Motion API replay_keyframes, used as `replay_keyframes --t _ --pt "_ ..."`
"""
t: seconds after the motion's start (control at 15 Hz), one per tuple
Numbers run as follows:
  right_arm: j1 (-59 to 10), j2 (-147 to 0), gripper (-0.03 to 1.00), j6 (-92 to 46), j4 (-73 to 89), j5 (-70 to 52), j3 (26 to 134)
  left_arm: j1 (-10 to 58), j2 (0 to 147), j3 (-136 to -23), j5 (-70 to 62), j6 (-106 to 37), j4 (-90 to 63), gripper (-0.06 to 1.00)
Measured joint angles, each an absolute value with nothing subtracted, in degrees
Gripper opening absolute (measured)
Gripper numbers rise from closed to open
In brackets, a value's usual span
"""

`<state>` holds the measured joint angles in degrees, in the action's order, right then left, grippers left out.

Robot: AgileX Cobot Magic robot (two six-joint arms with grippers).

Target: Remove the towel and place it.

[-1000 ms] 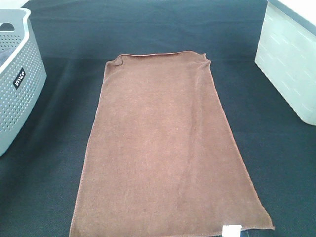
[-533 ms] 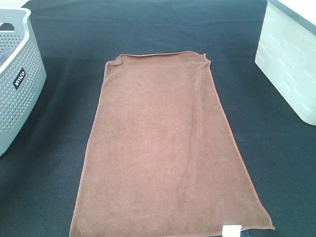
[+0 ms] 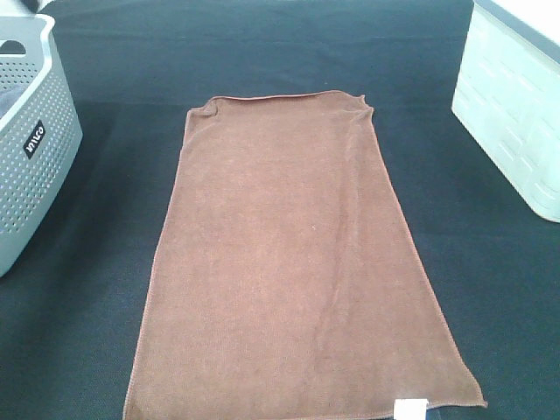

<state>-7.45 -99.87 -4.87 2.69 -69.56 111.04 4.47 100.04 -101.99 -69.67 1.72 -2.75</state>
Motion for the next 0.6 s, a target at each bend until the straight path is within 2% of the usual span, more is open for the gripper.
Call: replay_keyframes --t 0.27,0.6 --pt "-7.4 -83.6 0.57 -5.0 2.6 -69.4 89.7 4.5 81.6 -80.0 -65.9 3.7 -2.6 0.76" --pt "-7.4 -63.1 0.57 -5.0 2.6 -63.4 65.1 4.5 57.6 -55.2 -57.4 4.1 -2.6 0.76"
